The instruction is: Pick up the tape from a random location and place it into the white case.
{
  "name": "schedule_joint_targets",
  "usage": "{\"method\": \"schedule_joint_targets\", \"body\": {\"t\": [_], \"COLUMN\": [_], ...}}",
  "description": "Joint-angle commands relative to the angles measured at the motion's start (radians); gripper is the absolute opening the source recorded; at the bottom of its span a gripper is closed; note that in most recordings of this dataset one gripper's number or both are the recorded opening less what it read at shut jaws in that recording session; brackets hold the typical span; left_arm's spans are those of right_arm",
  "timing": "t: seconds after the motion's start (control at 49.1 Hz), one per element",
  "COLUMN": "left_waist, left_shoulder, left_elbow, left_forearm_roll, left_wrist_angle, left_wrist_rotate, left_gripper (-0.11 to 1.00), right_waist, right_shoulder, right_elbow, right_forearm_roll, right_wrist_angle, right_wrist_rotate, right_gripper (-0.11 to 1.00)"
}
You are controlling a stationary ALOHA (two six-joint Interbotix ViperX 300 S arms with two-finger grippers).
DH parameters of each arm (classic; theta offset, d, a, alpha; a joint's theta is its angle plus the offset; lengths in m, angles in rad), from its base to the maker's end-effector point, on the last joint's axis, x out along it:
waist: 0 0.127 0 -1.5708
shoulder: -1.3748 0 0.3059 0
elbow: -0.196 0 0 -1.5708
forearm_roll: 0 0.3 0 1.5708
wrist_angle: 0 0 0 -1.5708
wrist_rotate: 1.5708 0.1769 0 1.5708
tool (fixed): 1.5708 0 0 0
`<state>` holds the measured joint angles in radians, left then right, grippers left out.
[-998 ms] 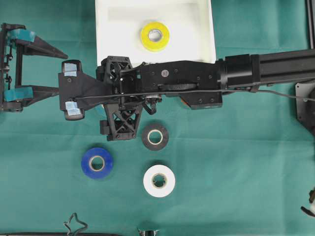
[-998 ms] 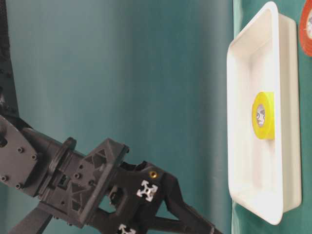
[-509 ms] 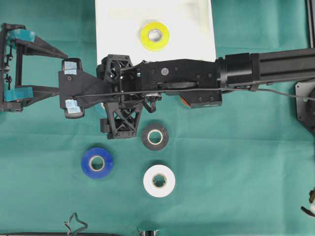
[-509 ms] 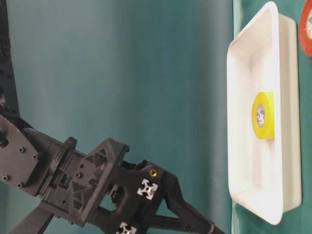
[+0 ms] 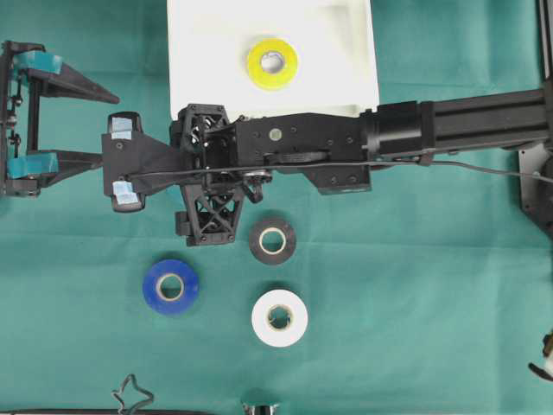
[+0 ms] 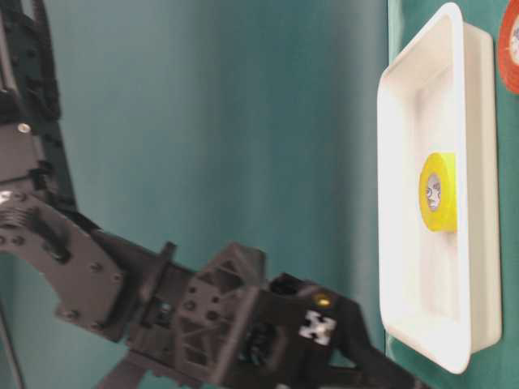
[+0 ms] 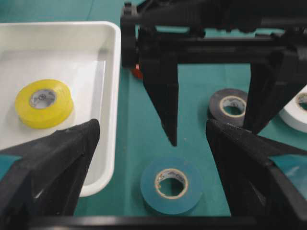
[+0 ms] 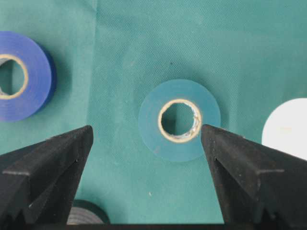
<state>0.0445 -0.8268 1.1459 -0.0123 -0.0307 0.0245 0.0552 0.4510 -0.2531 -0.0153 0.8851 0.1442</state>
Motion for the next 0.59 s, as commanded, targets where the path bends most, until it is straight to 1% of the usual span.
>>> {"method": "schedule_joint_targets", "body": {"t": [0.0,0.102,0.326,0.57], "left_waist": [-0.002,-0.002,-0.002,-0.002], "left_shoulder": [0.003,0.003,0.005,0.005], "left_elbow": [-0.011,-0.011,-0.011,-0.011], "left_forearm_roll": [-0.002,-0.002,-0.002,-0.002], "left_wrist_angle": [-0.003,-0.003,-0.003,-0.003], "left_wrist_rotate": [0.000,0.000,0.000,0.000], "left_gripper": [0.96,0.96,0.96,0.96], "right_waist": [-0.002,-0.002,-0.002,-0.003], "right_shoulder": [-0.012,0.005,0.035,0.083], "right_elbow": [0.000,0.020,0.087,0.103], "right_forearm_roll": [-0.002,-0.002,-0.002,-0.002], "right_wrist_angle": [-0.020,-0.048,-0.153,-0.222], "right_wrist_rotate": [0.005,0.017,0.051,0.054], "right_gripper": [0.88,0.88,0.88,0.88]}}
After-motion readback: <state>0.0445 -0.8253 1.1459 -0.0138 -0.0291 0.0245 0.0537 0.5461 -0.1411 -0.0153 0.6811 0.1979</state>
